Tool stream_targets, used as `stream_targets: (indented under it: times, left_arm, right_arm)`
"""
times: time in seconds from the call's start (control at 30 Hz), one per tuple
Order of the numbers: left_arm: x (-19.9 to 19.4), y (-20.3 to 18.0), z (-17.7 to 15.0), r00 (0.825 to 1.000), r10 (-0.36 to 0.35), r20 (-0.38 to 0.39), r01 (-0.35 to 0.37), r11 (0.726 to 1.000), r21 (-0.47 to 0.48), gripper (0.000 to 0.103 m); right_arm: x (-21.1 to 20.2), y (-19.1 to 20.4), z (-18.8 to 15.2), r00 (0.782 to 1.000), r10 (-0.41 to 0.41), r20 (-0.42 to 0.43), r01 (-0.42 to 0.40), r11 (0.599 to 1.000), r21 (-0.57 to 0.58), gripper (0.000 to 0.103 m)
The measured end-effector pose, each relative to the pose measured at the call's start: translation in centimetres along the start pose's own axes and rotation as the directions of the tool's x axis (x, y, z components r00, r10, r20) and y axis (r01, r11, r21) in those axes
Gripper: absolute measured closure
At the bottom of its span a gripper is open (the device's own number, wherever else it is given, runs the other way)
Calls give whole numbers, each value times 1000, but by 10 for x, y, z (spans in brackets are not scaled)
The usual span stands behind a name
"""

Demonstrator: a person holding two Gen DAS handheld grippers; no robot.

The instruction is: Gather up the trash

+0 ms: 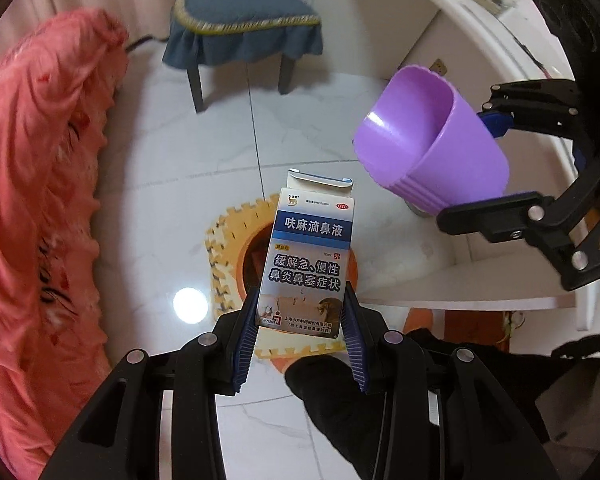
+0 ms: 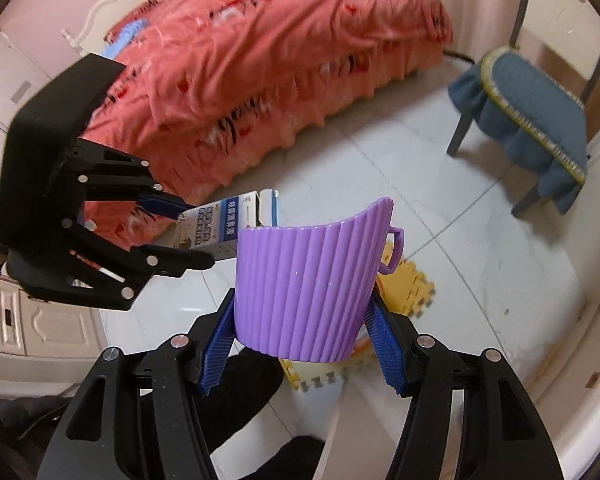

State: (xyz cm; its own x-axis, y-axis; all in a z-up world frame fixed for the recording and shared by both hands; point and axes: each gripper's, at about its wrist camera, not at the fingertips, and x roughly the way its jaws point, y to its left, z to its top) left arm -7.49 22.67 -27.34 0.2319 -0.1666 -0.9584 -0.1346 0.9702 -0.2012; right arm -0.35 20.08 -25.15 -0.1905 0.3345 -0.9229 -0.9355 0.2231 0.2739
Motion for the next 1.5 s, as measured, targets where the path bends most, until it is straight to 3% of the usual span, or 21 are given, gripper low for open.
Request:
stream_targets:
  times: [0.33,0.37,0.43,0.77,1.13,1.3,1.4,1.5]
  left_arm:
    - [46,8,-2,998,-42,-55,40,999,-23,61]
    - [48,8,-3,998,-35,-55,34,999,-20,60]
    - [53,6,-3,998,-21,-62,20,1000,-15,45]
    - [59,6,-2,996,-29,-85,25,999,-45,41]
    - [25,-12,10,999,20,-30,-21,1000,-22,41]
    - [-16,-26,18,997,63,43,-63,998,-23,41]
    - [-44,-38,24,992,83,100,-80,996,-28,29]
    - [-73,-52,30,983,83,164,-81,997,-18,29]
  right_arm:
    - [75,-12,-4,992,14,-126,-10,1000,30,40]
    - [79,-13,-4,991,15,-132,-11,999,34,40]
    - [87,-16,-6,989,12,-147,-4,999,50,35]
    - [96,-24,-8,988,16,-155,-3,996,84,32]
    - [43,-24,-5,998,13,-66,-7,995,102,32]
    - [-11,-24,-3,999,3,42,-9,990,142,28]
    - [-51,-22,-5,993,-7,122,-13,986,165,26]
    - [-90,-21,-12,982,-23,186,-11,983,182,26]
